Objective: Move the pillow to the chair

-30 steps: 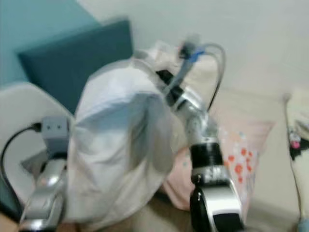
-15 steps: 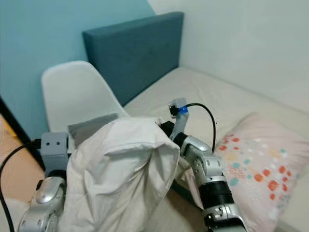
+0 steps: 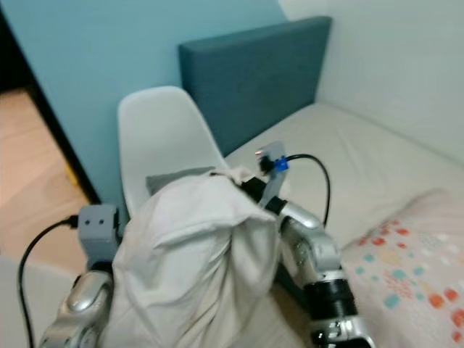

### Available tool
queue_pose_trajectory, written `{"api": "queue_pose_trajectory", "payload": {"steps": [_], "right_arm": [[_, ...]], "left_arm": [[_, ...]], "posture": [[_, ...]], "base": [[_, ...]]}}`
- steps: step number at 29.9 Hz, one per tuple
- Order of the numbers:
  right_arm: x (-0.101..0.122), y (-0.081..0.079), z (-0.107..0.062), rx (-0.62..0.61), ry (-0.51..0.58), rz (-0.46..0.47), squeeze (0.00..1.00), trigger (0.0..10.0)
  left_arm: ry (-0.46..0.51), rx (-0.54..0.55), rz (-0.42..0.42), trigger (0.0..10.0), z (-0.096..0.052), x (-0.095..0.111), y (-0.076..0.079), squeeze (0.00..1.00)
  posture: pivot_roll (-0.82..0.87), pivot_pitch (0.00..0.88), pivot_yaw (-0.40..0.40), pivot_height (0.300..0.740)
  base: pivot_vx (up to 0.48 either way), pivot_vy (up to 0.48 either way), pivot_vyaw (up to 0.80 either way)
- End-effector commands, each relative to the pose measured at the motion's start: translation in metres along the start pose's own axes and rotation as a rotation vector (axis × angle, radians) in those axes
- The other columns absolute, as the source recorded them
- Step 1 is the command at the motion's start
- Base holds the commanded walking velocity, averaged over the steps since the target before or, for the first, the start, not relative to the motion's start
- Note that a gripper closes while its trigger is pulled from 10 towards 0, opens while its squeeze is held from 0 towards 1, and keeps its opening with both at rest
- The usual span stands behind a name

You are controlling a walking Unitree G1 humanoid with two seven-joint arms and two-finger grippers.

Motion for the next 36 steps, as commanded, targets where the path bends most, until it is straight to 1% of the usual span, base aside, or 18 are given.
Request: {"api": "queue_pose_trajectory", "payload": {"steps": [1, 2, 4, 5, 6, 7, 8, 10, 11, 12, 13, 15, 16, 17, 18, 20, 27, 36], "right_arm": [[0.055, -0.014, 0.01, 0.072, 0.179, -0.052, 0.0, 0.0], [0.055, -0.014, 0.01, 0.072, 0.179, -0.052, 0.0, 0.0], [0.108, -0.019, 0.015, 0.096, 0.328, -0.072, 0.0, 0.0], [0.108, -0.019, 0.015, 0.096, 0.328, -0.072, 0.0, 0.0], [0.13, -0.025, 0.017, 0.119, 0.392, -0.081, 0.0, 0.0], [0.13, -0.025, 0.017, 0.119, 0.392, -0.081, 0.0, 0.0], [0.147, -0.031, 0.018, 0.141, 0.438, -0.086, 0.0, 0.0], [0.147, -0.031, 0.018, 0.141, 0.438, -0.086, 0.0, 0.0], [0.158, -0.039, 0.019, 0.17, 0.474, -0.089, 0.0, 0.0], [0.158, -0.039, 0.019, 0.17, 0.474, -0.089, 0.0, 0.0], [0.164, -0.047, 0.022, 0.194, 0.496, -0.087, 0.0, 0.0], [0.158, -0.067, 0.029, 0.273, 0.498, -0.057, 0.0, 0.0], [0.158, -0.067, 0.029, 0.273, 0.498, -0.057, 0.0, 0.0], [0.138, -0.089, 0.034, 0.364, 0.454, -0.013, 0.0, 0.0], [0.138, -0.089, 0.034, 0.364, 0.454, -0.013, 0.0, 0.0], [0.126, -0.102, 0.034, 0.422, 0.427, 0.011, 0.0, 0.0], [0.121, -0.107, 0.032, 0.46, 0.401, 0.041, 0.0, 0.0], [0.095, -0.094, 0.033, 0.408, 0.325, 0.052, 0.0, 0.0]], "left_arm": [[0.048, -0.043, -0.02, 10.0, 0.004, 0.012, 0.013, 0.0], [0.048, -0.043, -0.02, 10.0, 0.004, 0.012, 0.013, 0.0], [0.085, -0.031, -0.019, 10.0, 0.01, 0.024, 0.008, 0.0], [0.085, -0.031, -0.019, 10.0, 0.01, 0.024, 0.008, 0.0], [0.097, -0.032, -0.012, 10.0, 0.011, 0.028, 0.007, 0.0], [0.097, -0.032, -0.012, 10.0, 0.011, 0.028, 0.007, 0.0], [0.107, -0.038, -0.006, 10.0, 0.013, 0.031, 0.008, 0.0], [0.107, -0.038, -0.006, 10.0, 0.013, 0.031, 0.008, 0.0], [0.115, -0.041, 0.0, 10.0, 0.014, 0.033, 0.008, 0.0], [0.115, -0.041, 0.0, 10.0, 0.014, 0.033, 0.008, 0.0], [0.125, -0.037, 0.014, 10.0, 0.015, 0.036, 0.008, 0.0], [0.143, -0.023, 0.041, 10.0, 0.017, 0.039, 0.008, 0.0], [0.143, -0.023, 0.041, 10.0, 0.017, 0.039, 0.008, 0.0], [0.163, -0.009, 0.059, 10.0, 0.019, 0.043, 0.008, 0.0], [0.163, -0.009, 0.059, 10.0, 0.019, 0.043, 0.008, 0.0], [0.169, -0.002, 0.065, 10.0, 0.019, 0.044, 0.008, 0.0], [0.176, 0.013, 0.066, 10.0, 0.021, 0.045, 0.005, 0.0], [0.181, 0.025, 0.075, 10.0, 0.023, 0.046, 0.005, 0.0]], "posture": [[0.03, 0.0, -0.072, 0.74], [0.03, 0.0, -0.072, 0.74], [0.03, 0.0, -0.074, 0.74], [0.03, 0.0, -0.074, 0.74], [0.03, 0.0, -0.072, 0.74], [0.03, 0.0, -0.072, 0.74], [0.04, 0.0, -0.072, 0.74], [0.04, 0.0, -0.072, 0.74], [0.04, 0.0, -0.072, 0.74], [0.04, 0.0, -0.072, 0.74], [0.04, 0.0, -0.072, 0.74], [0.04, 0.0, -0.072, 0.74], [0.04, 0.0, -0.072, 0.74], [0.04, 0.0, -0.073, 0.74], [0.04, 0.0, -0.073, 0.74], [0.04, 0.0, -0.073, 0.74], [0.04, 0.0, -0.074, 0.74], [0.04, 0.0, -0.074, 0.74]], "base": [[0.0, 0.0, 0.8], [0.0, 0.0, 0.8], [0.0, 0.0, 0.8], [0.0, 0.0, 0.8], [0.0, 0.0, 0.8], [0.0, 0.0, 0.8], [0.0, 0.0, 0.8], [0.0, 0.0, 0.8], [0.0, 0.0, 0.8], [0.0, 0.0, 0.8], [0.0, 0.0, 0.8], [0.0, 0.0, 0.8], [0.0, 0.0, 0.8], [0.0, 0.0, 0.8], [0.0, 0.0, 0.8], [0.0, 0.0, 0.8], [0.0, 0.0, 0.8], [0.0, 0.0, 0.8]]}}
Point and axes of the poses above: a point about 5 cm out from each wrist's last joint towards the gripper, its own z axis pointing out of the wrist towards the gripper, its own x axis along the axis of the wrist's last joint, y = z × x, the point moved 6 cm from there along z, pointing out of the wrist towards the gripper, and after that the axes turned 8 degrees about -z, right-handed, at the moved point
